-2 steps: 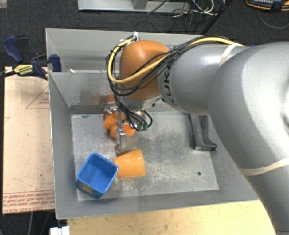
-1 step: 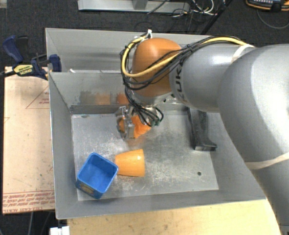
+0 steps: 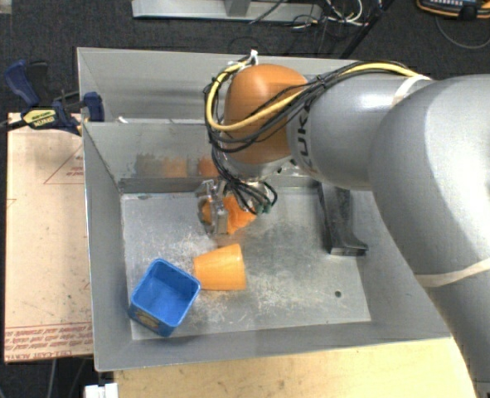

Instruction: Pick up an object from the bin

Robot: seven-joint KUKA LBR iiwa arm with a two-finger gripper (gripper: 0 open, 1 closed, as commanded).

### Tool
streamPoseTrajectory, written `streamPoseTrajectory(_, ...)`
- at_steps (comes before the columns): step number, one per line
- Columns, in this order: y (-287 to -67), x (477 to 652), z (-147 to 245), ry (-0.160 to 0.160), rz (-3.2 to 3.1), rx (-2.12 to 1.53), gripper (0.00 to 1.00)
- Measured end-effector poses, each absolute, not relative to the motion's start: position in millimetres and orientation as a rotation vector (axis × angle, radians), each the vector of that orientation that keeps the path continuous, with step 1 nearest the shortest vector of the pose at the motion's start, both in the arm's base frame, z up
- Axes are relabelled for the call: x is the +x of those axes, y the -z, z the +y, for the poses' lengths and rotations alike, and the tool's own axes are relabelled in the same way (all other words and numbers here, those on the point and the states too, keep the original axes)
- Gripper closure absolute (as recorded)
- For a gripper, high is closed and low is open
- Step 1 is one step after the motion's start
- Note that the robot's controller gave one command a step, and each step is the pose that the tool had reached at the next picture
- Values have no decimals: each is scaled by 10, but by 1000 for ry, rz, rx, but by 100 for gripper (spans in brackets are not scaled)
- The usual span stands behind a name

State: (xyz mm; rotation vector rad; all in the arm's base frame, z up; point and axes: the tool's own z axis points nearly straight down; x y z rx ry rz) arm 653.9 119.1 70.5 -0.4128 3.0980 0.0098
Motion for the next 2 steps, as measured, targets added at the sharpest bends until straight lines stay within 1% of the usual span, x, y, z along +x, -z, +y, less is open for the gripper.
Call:
streamPoseTrajectory(1,-1246,6489,1252,-10,3100,-431,100)
streamPoseTrajectory(2,-1936,6517,1220,-11,3085,-498,100)
